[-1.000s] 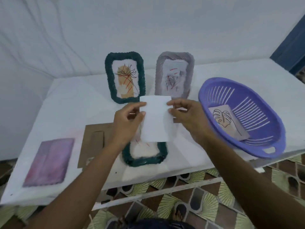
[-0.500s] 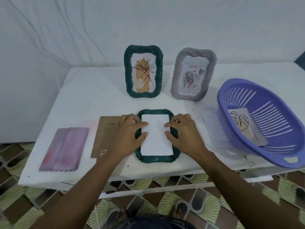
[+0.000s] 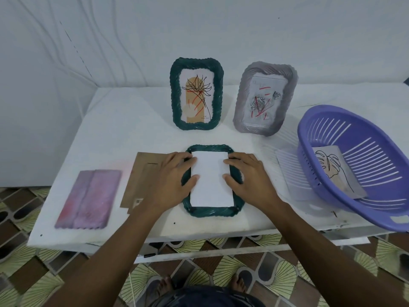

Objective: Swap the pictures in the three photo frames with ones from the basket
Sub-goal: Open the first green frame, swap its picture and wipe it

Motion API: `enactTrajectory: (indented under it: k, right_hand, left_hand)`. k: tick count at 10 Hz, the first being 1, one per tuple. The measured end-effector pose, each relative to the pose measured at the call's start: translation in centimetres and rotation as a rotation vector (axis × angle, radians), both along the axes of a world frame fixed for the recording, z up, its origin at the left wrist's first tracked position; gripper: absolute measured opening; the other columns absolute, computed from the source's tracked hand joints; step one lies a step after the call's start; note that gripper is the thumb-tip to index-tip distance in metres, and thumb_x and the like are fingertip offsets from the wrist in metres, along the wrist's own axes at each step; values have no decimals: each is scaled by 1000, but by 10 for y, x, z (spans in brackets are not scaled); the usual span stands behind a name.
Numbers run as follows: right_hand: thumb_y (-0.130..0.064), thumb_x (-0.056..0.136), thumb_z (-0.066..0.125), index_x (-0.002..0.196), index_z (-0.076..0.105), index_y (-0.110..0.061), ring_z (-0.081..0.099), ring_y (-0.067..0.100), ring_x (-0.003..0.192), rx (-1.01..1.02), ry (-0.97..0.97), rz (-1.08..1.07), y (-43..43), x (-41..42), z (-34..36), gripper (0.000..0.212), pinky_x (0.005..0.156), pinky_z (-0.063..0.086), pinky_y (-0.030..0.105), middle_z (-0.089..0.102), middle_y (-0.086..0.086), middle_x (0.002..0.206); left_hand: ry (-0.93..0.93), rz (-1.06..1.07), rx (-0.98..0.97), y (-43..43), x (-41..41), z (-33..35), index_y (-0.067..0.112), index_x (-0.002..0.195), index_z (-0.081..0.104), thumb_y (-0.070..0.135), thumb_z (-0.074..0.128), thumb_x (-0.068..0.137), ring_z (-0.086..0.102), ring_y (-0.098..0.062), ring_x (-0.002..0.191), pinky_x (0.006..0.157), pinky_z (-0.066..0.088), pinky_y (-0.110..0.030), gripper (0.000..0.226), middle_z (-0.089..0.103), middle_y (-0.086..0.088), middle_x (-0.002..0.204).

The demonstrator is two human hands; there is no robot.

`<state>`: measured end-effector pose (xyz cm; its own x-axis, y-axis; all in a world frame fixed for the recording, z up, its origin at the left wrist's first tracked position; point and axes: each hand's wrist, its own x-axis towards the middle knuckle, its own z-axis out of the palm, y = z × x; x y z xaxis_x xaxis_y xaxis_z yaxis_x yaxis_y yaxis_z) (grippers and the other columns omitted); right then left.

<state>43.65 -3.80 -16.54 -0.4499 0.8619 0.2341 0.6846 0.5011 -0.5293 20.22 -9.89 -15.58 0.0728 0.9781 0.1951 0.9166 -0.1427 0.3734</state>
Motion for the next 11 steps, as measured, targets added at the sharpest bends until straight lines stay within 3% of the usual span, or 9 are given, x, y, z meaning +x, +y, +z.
enactTrajectory:
  k: [2,4,9,11]
  right_hand:
    - [-34,86,68,121,65,-20,49,16,120,-5,23,4,5,-2,-1,38,102,40,37,58,-3,131]
    - [-35,86,68,120,65,-20,49,14,119,14,27,-6,4,-2,-2,37,100,38,33,58,-4,131]
    - [-35,87,68,120,65,-22,48,14,119,2,25,-14,3,-2,-3,36,95,33,28,57,-6,132]
    - [-34,86,68,120,65,-22,51,15,117,2,36,-7,2,-2,-2,36,97,39,35,58,-5,130]
  left_hand:
    - [59,16,-20,4,-2,3,19,132,58,46,48,91,43,-15,124,91,37,-29,50,53,6,136]
    - [78,17,-45,4,0,4,17,133,55,45,47,92,38,-20,131,101,39,-39,51,46,3,144]
    - [142,-28,-106,5,2,8,22,143,42,49,23,89,33,-23,135,104,35,-44,63,38,6,152]
    - [166,0,-74,-2,-8,20,22,147,34,46,42,96,29,-22,141,111,29,-43,57,32,3,155]
